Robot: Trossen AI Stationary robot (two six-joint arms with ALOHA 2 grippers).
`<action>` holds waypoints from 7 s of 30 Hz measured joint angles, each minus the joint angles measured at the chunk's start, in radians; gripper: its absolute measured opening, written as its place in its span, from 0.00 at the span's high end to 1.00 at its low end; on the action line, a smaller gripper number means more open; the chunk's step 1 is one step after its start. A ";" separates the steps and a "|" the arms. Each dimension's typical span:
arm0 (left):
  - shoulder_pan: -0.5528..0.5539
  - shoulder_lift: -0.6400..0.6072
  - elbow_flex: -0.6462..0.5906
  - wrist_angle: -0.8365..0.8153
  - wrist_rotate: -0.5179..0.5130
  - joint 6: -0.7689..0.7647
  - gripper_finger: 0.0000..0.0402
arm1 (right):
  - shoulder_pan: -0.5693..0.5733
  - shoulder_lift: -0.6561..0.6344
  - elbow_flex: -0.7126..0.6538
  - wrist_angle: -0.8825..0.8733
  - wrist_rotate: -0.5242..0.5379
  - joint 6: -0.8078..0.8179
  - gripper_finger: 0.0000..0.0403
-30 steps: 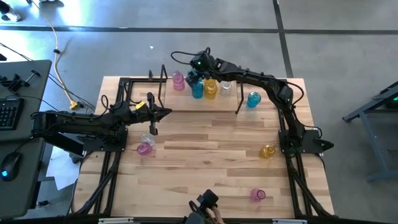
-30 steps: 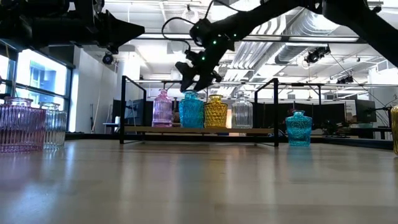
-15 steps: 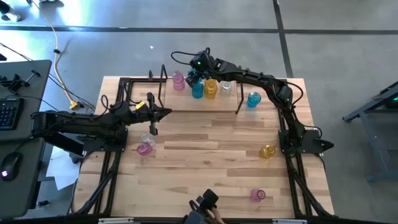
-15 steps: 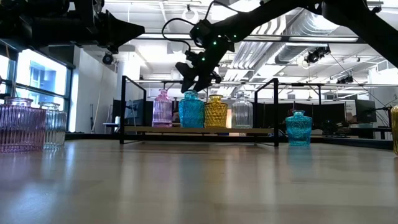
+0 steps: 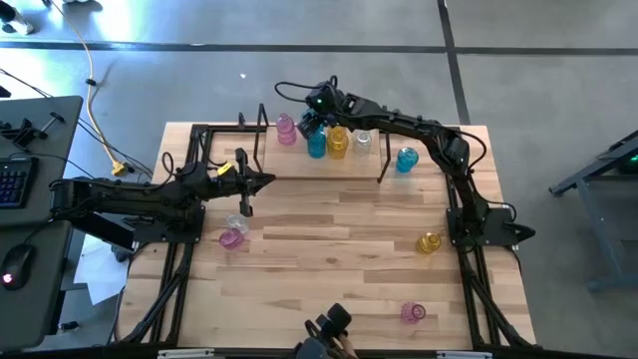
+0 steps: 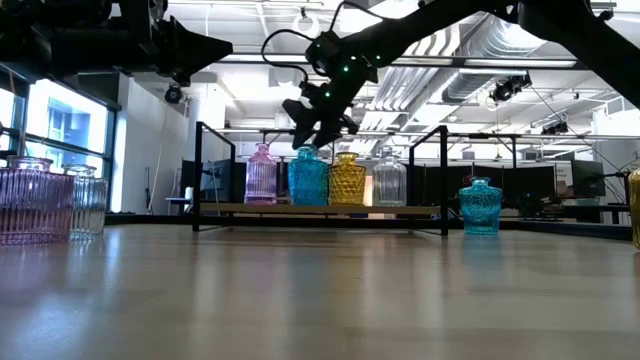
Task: Sort vases onto shelf
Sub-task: Adjust the blue vases on the shelf
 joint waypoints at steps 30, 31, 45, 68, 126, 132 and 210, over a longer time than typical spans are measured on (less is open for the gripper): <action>0.000 0.000 0.000 0.000 0.000 -0.001 0.98 | 0.008 0.000 0.011 -0.016 0.088 0.162 0.51; 0.000 0.000 0.000 0.000 0.000 -0.001 0.98 | 0.008 0.001 0.016 -0.022 0.089 0.163 0.51; 0.000 0.000 0.000 0.000 0.000 -0.002 0.98 | 0.010 0.002 0.029 -0.063 0.132 0.186 0.51; 0.000 0.000 0.000 0.000 0.000 -0.010 0.98 | 0.014 0.002 0.030 -0.074 0.143 0.238 0.51; 0.000 0.000 0.000 0.000 0.000 -0.017 0.98 | 0.021 0.013 0.017 -0.029 0.144 0.222 0.37; 0.000 0.000 0.000 0.000 0.000 -0.017 0.98 | 0.021 0.013 0.017 -0.029 0.144 0.225 0.37; 0.000 -0.812 0.000 -0.641 0.008 0.027 0.98 | 0.170 -0.139 0.017 -0.242 0.145 -0.005 0.51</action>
